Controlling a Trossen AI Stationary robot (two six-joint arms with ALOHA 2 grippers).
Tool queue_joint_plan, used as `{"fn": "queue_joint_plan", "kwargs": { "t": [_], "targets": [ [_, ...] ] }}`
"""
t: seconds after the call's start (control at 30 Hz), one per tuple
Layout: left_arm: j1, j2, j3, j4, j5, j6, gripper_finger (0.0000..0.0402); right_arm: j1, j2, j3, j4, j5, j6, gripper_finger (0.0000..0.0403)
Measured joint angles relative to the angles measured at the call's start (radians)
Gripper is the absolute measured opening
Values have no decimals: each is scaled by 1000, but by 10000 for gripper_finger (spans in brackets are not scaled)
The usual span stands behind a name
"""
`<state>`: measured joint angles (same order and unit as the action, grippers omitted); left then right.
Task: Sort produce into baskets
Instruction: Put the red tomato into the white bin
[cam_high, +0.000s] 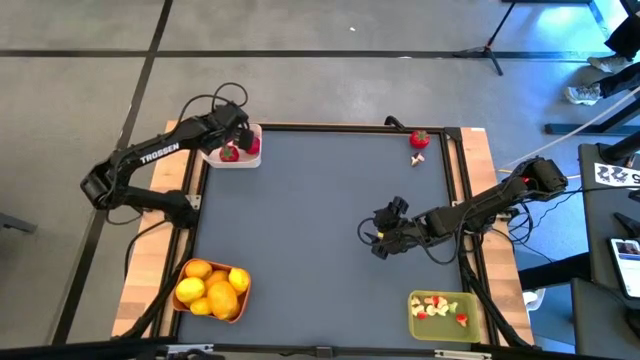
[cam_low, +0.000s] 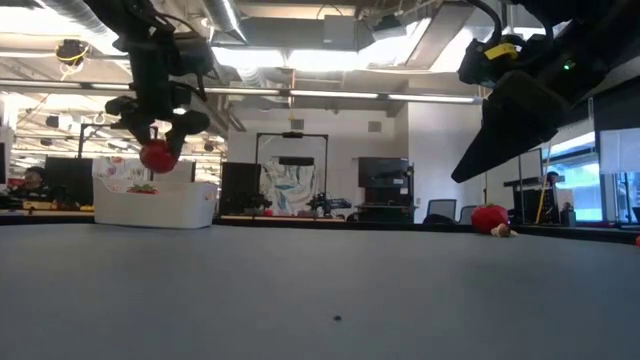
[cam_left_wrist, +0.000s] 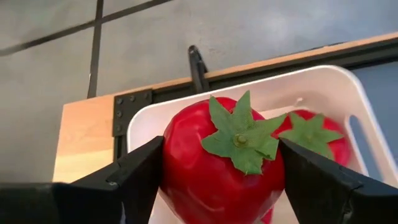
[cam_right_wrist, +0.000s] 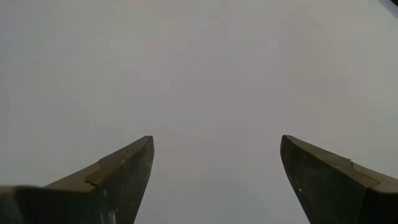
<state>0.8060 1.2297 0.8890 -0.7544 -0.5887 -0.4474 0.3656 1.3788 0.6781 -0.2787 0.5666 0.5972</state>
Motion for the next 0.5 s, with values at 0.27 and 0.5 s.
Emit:
{"fn": "queue_joint_plan", "kwargs": {
  "t": [0.27, 0.5],
  "targets": [
    [44, 0, 0, -23, 0, -10, 349, 0, 0, 0, 0, 1, -1, 347],
    [44, 0, 0, -11, 17, -24, 381, 0, 0, 0, 0, 1, -3, 347]
  ]
}}
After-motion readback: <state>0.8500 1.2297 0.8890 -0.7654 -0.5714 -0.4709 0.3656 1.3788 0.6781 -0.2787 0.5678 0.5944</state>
